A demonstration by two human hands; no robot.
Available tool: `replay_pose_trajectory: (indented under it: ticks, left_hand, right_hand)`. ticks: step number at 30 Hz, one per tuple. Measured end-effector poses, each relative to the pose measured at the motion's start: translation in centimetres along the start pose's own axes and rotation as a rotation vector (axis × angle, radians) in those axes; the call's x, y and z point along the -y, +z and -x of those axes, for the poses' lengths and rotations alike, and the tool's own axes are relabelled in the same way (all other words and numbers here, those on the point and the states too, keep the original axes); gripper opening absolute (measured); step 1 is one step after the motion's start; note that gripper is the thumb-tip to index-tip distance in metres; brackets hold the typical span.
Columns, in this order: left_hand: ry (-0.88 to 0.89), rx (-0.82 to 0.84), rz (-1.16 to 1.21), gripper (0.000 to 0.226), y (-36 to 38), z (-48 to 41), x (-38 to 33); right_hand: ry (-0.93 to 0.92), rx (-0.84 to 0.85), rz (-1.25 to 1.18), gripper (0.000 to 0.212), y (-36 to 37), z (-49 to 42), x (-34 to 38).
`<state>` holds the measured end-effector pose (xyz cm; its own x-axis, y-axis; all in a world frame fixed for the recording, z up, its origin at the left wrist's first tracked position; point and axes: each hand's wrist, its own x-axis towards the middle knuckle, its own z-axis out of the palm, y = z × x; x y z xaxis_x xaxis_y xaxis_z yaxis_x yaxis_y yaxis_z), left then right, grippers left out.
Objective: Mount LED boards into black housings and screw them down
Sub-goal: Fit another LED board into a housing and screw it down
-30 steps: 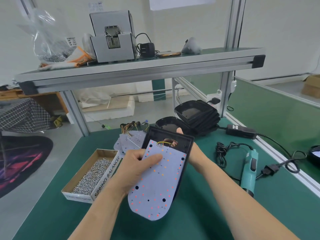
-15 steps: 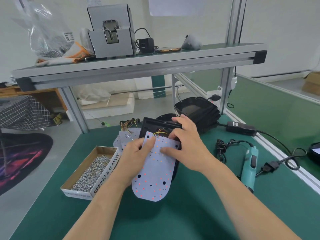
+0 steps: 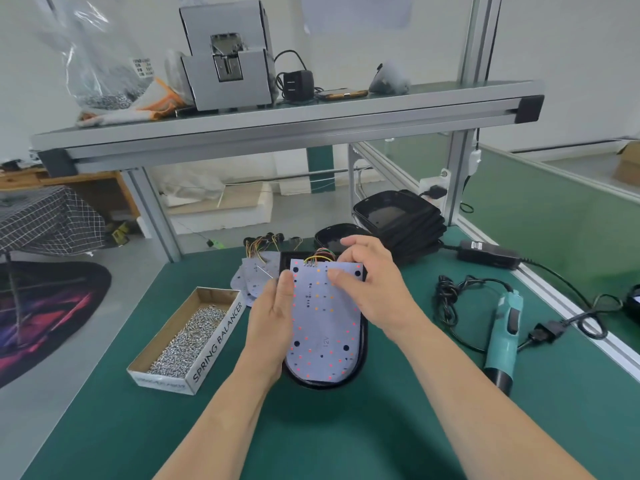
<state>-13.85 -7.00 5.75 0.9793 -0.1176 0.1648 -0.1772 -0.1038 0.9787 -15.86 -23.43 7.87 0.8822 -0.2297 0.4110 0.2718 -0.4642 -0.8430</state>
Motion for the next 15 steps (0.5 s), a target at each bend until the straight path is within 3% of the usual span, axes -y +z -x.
replay_pose_trajectory:
  ticks: [4,7,9,10,12,15]
  left_hand:
    - [0.011,-0.045,0.014,0.047,0.3,0.3,0.2]
    - [-0.016,-0.023,0.049,0.038,0.2,0.0,0.3]
    - [-0.031,-0.004,0.103,0.024,-0.1,-0.4,0.4]
    - [-0.043,0.004,0.130,0.017,-0.3,-0.4,0.4]
    - [-0.079,0.021,0.157,0.014,-0.7,-0.4,0.6]
    - [-0.097,0.054,0.177,0.017,-1.0,-0.2,0.8]
  right_hand:
    - [-0.071,0.083,0.172,0.011,-0.7,-0.3,0.3]
    - [-0.225,-0.098,0.193,0.018,-0.1,0.3,0.3]
    - [-0.280,-0.263,0.036,0.032,-0.2,0.4,-0.3]
    - [-0.204,-0.305,-0.106,0.037,-0.6,0.1,-0.7]
    - [0.068,-0.166,-0.433,0.057,-1.4,-0.3,-1.4]
    - [0.255,0.288,-0.509,0.067,-1.3,0.3,-2.5]
